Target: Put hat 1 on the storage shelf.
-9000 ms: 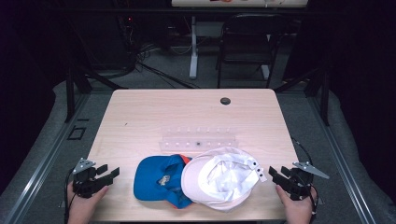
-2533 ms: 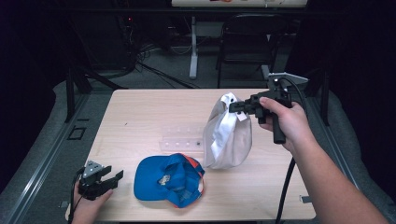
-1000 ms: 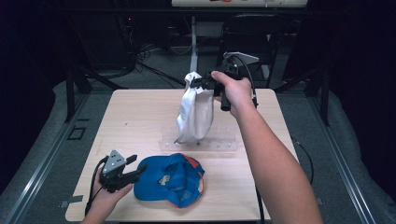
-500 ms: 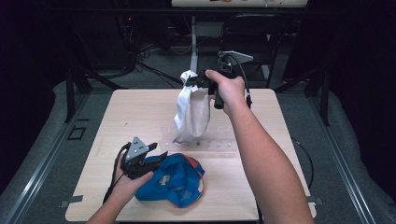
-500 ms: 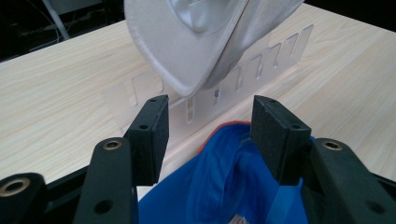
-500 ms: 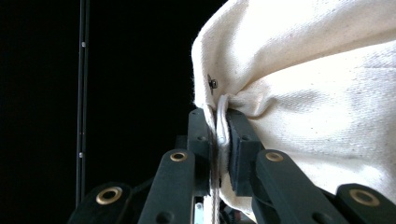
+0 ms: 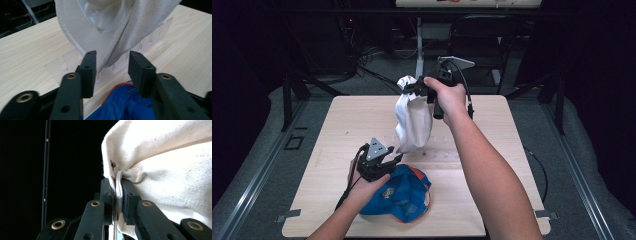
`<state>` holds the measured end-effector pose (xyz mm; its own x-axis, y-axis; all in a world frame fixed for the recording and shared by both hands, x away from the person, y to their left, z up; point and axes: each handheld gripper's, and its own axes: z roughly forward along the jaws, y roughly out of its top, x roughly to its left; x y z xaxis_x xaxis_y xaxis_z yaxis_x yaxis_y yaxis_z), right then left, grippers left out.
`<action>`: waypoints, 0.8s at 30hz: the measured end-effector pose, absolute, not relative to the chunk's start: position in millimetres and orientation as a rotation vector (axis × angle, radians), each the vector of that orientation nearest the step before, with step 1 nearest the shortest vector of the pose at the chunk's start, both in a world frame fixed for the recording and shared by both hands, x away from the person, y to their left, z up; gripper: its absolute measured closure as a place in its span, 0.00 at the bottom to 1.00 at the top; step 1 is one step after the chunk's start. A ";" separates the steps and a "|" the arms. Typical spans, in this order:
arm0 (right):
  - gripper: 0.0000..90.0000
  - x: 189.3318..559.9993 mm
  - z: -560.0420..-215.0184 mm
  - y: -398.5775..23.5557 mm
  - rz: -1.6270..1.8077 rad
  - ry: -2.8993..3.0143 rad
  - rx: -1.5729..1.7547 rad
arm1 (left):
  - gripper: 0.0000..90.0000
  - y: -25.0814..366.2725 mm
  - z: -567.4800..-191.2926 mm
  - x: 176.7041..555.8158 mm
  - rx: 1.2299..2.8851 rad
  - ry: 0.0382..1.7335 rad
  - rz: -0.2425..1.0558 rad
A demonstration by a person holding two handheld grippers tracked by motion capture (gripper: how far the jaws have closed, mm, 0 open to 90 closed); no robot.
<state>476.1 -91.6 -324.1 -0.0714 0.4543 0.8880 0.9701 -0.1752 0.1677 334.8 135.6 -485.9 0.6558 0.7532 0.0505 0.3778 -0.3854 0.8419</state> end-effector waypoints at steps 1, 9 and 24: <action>0.91 476.1 -324.1 -91.6 -1.210 -1.539 -1.655 | 0.68 135.6 -485.9 334.8 2.005 0.879 0.547; 0.91 474.2 -325.8 -87.9 -1.206 -1.551 -1.643 | 0.85 125.4 -484.6 337.8 2.044 0.867 0.594; 0.91 466.3 -327.3 -98.5 -1.178 -1.593 -1.635 | 0.93 144.5 -488.7 337.4 1.937 0.945 0.554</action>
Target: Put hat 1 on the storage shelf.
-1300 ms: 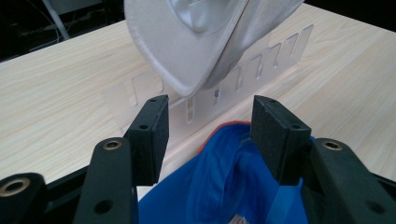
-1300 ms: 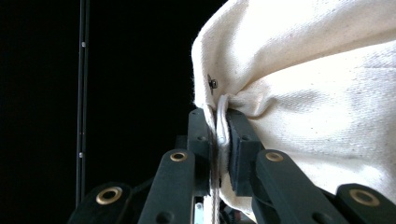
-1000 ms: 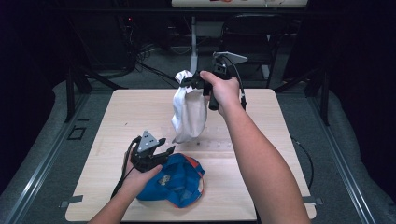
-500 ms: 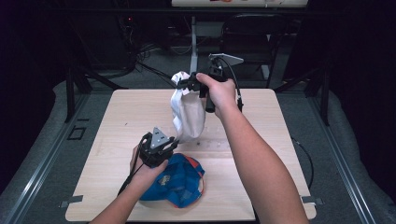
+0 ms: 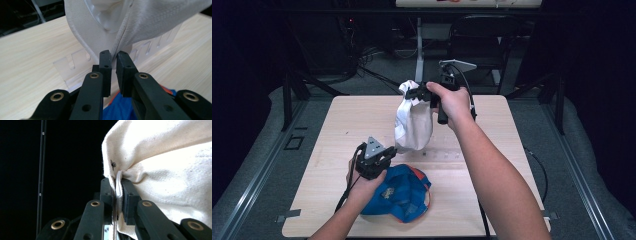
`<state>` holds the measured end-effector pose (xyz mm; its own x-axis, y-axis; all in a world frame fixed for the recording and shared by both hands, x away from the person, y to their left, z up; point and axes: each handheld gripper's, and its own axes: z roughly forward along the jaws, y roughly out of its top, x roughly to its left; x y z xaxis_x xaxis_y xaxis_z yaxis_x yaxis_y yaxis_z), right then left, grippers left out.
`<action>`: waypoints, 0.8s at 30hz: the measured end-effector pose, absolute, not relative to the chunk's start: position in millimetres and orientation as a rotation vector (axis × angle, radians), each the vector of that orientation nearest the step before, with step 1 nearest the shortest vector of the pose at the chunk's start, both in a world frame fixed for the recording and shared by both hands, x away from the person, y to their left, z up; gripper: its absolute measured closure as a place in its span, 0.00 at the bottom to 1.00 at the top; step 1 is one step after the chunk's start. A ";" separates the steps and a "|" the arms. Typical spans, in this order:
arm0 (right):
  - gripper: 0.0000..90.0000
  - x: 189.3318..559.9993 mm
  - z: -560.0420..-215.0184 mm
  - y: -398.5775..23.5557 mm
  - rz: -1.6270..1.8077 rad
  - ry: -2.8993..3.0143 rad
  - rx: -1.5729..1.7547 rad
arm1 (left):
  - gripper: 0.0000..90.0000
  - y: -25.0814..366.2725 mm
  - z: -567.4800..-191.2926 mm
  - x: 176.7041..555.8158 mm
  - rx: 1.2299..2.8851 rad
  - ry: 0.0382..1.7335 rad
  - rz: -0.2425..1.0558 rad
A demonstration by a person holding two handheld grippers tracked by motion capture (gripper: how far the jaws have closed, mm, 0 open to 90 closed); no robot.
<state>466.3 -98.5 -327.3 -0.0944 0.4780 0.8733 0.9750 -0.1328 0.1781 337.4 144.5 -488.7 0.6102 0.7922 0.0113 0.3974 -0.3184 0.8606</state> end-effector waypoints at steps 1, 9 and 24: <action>0.90 465.7 -328.9 -99.3 -1.185 -1.590 -1.639 | 0.93 147.6 -489.4 337.4 1.920 0.961 0.534; 0.91 462.3 -339.3 -108.0 -1.150 -1.598 -1.644 | 1.00 153.1 -496.1 338.2 1.866 1.007 0.474; 0.91 464.7 -320.4 -102.6 -1.197 -1.621 -1.653 | 0.87 123.7 -488.5 345.1 2.050 0.906 0.613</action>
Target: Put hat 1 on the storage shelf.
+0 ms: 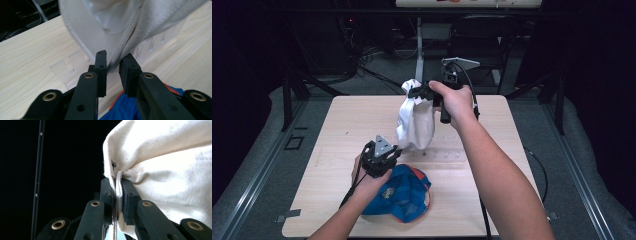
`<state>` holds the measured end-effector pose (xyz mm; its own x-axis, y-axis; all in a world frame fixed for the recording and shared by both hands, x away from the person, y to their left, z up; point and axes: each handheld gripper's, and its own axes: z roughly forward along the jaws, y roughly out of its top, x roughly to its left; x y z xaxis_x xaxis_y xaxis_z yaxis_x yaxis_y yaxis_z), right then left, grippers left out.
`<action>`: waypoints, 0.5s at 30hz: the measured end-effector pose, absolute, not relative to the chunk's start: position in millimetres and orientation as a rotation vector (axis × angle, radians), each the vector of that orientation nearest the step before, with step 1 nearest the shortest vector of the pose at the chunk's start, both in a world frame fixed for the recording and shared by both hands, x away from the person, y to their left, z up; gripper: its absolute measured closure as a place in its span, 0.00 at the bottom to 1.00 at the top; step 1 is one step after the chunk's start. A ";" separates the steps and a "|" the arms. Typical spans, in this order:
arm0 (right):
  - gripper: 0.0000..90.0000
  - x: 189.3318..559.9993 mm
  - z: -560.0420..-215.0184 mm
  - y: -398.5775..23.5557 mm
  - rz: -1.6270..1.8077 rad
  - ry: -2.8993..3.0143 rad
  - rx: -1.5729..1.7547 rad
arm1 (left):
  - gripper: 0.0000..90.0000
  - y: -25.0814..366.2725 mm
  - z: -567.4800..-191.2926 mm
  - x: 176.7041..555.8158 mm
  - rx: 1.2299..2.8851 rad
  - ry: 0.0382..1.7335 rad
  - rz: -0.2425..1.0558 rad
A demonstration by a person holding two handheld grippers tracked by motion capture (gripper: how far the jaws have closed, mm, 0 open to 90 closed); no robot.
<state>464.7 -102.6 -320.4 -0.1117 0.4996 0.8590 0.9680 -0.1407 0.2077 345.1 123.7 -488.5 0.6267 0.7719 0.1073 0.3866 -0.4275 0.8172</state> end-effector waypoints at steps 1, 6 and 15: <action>0.91 464.7 -320.4 -102.6 -1.197 -1.621 -1.653 | 0.88 123.7 -488.5 345.1 2.050 0.906 0.613; 0.91 463.4 -316.1 -92.1 -1.204 -1.638 -1.629 | 0.92 116.6 -488.3 345.6 2.034 0.903 0.580; 0.91 460.3 -317.2 -86.4 -1.198 -1.649 -1.615 | 0.92 137.2 -497.7 346.1 1.917 0.938 0.474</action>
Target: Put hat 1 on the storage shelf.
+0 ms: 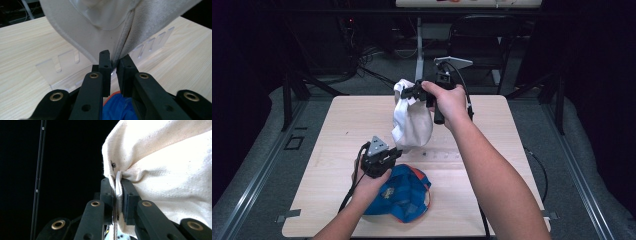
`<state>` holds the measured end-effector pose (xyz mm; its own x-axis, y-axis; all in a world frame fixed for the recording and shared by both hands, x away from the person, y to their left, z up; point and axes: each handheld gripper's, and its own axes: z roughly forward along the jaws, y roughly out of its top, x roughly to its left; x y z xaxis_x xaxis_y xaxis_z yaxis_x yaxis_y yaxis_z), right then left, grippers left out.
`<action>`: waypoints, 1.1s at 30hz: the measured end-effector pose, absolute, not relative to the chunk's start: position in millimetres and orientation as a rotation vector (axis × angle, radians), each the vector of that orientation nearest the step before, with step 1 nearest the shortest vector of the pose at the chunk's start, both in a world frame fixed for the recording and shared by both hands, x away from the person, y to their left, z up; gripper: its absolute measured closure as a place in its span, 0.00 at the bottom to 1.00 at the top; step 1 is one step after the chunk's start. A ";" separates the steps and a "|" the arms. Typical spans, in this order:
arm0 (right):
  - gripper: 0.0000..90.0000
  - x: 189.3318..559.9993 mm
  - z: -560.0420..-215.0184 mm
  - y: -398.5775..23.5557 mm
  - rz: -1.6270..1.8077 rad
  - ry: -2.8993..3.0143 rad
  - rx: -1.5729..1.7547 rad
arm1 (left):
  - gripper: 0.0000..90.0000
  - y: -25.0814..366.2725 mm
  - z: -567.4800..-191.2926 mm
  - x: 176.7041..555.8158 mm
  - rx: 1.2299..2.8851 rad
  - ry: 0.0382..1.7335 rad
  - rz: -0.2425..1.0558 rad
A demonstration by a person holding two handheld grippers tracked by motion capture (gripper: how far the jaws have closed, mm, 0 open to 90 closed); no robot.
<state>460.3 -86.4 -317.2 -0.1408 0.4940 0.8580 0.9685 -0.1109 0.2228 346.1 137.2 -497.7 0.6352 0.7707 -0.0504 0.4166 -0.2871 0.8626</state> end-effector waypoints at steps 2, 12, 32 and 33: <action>0.91 460.0 -319.0 -86.2 -1.191 -1.655 -1.608 | 0.92 141.8 -497.5 343.9 1.931 0.944 0.473; 0.91 461.2 -329.8 -77.3 -1.149 -1.675 -1.617 | 0.93 151.6 -514.4 342.7 1.899 0.980 0.441; 0.86 463.0 -373.4 -101.6 -1.086 -1.682 -1.709 | 0.92 159.0 -533.5 343.3 1.900 1.044 0.408; 0.84 462.4 -372.3 -102.5 -1.089 -1.684 -1.705 | 0.91 159.9 -532.7 343.0 1.903 1.045 0.399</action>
<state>462.4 -102.5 -372.3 -0.0875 0.5742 0.8140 0.9779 -0.1062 0.1801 343.0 159.9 -532.7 0.5903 0.7962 -0.1328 0.5057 -0.2366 0.8296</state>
